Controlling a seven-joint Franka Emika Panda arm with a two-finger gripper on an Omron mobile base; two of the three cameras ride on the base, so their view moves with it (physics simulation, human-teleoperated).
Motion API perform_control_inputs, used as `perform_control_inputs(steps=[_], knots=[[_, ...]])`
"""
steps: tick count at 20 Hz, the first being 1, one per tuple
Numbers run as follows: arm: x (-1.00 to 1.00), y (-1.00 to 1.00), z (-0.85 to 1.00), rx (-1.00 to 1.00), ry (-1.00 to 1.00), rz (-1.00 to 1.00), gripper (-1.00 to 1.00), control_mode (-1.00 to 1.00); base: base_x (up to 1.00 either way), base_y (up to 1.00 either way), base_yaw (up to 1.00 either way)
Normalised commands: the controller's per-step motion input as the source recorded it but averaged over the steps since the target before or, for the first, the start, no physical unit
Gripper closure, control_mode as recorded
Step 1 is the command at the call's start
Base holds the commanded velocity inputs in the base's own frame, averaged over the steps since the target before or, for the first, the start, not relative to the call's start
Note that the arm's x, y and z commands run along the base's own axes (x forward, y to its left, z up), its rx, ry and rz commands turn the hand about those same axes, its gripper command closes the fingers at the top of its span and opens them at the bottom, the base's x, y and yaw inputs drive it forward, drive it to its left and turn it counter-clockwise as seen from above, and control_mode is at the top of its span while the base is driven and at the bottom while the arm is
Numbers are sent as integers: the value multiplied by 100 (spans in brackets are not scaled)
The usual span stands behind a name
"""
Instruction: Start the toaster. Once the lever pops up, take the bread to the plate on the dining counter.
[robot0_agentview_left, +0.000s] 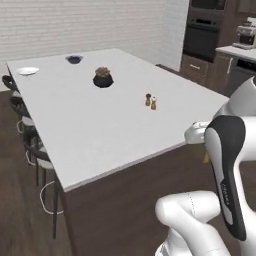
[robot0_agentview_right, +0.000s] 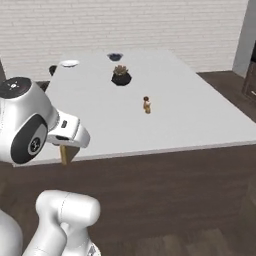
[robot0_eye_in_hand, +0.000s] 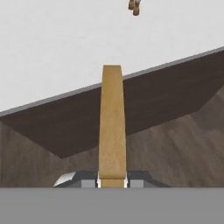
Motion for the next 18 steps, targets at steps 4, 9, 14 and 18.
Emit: perform_control_inputs(steps=[4, 9, 14, 18], knots=[[0, 0, 0, 0, 0, 0, 100, 100, -13, 98, 20], [0, 0, 0, 0, 0, 0, 100, 100, -4, 100, 10], [0, 0, 0, 0, 0, 0, 100, 100, -20, 100, 10], [0, 0, 0, 0, 0, 0, 100, 100, -6, 100, 8]])
